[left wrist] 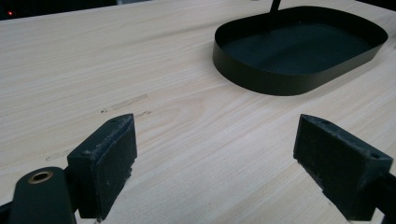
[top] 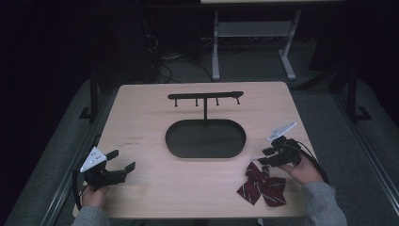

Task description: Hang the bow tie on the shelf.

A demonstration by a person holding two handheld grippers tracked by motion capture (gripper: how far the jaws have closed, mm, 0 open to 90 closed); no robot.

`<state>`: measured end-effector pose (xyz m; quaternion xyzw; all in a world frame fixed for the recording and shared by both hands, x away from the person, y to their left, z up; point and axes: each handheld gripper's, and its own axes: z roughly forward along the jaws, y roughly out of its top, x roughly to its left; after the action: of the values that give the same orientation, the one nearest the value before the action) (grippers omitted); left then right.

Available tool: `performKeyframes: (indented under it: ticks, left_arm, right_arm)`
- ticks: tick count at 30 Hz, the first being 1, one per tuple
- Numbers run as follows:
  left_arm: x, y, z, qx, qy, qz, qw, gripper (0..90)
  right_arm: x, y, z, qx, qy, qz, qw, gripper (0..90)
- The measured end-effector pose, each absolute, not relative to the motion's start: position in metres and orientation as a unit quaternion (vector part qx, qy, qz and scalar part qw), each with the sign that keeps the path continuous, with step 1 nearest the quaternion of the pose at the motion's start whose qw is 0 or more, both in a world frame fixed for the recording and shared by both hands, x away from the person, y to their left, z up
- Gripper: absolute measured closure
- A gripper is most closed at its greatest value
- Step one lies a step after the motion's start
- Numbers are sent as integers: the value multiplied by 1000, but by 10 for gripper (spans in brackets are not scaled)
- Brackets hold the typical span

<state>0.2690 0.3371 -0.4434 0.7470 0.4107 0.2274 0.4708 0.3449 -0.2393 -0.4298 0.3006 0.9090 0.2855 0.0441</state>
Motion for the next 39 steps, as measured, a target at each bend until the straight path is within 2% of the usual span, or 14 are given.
performKeyframes:
  ticks: [15,30,39]
  left_arm:
    - [269,336,-443,750,414,227,464,128]
    - [269,338,-442,745,418,225,468,129]
    - [269,337,-442,748,417,223,465,129]
  right_arm:
    - [355,-231,-444,291,923,248,36,711]
    - [357,-227,-449,286,929,229,42,778]
    - [357,-227,-449,297,926,231,39,863]
